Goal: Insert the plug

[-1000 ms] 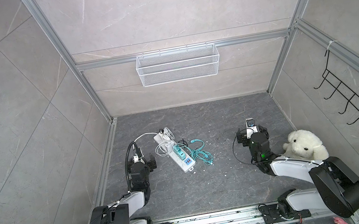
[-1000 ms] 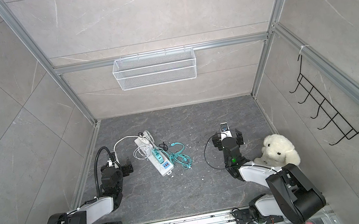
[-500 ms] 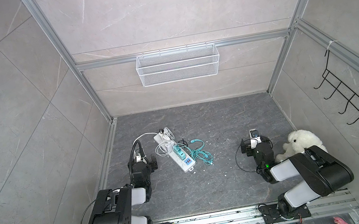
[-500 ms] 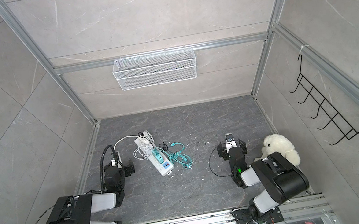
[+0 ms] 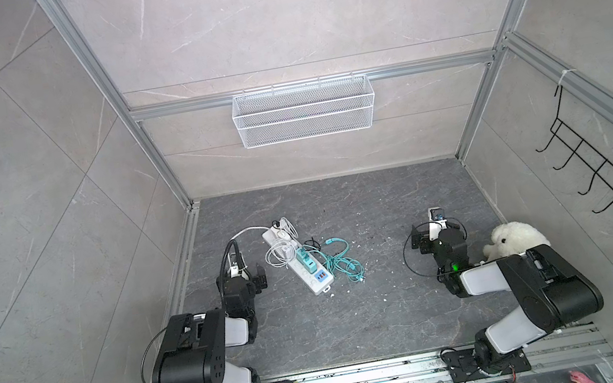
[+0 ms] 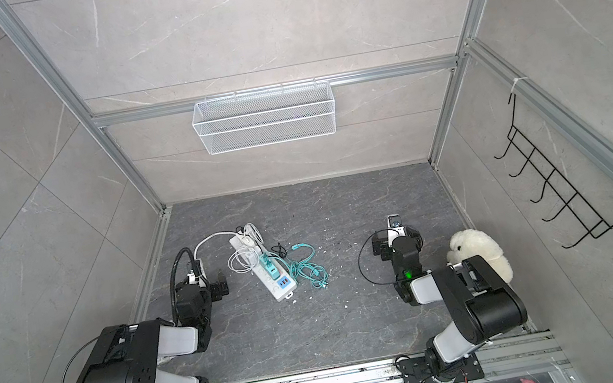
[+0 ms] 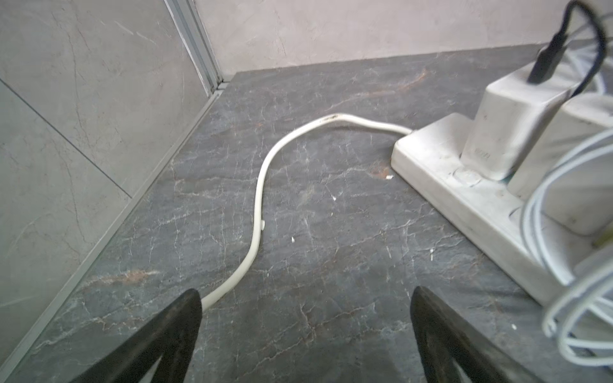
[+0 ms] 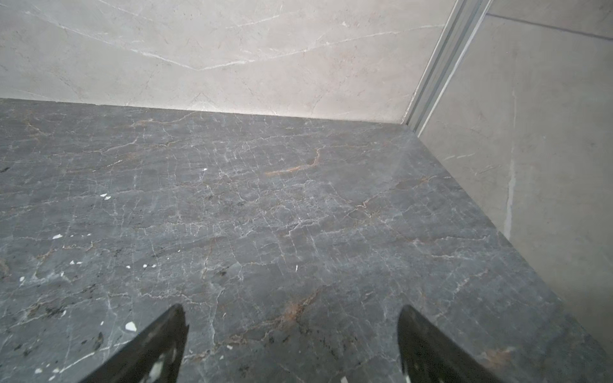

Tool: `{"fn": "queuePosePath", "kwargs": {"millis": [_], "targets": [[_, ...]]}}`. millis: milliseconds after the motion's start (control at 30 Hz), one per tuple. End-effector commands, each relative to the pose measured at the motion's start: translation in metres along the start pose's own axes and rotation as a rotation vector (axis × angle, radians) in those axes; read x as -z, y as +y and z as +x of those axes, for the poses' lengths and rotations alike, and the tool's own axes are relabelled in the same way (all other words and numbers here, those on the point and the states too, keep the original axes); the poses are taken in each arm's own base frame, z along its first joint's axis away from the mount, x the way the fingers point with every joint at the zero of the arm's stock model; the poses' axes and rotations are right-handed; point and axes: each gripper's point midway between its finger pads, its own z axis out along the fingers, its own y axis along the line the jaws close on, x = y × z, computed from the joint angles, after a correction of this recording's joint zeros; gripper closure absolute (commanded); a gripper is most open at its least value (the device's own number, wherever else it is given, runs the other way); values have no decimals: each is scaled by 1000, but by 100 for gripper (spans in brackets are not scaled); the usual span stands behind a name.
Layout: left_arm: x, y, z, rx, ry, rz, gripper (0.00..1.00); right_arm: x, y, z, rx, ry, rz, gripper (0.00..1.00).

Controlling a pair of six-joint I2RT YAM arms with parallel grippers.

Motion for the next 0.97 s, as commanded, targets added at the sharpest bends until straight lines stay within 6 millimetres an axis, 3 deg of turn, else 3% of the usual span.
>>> {"fn": "queuePosePath", "kwargs": {"millis": [0, 933], "targets": [[-6, 2, -26, 38, -68, 8, 0, -2, 3, 0, -24, 22, -24, 1], [-18, 11, -22, 77, 4, 7, 0, -3, 3, 0, -22, 28, -30, 1]]}}
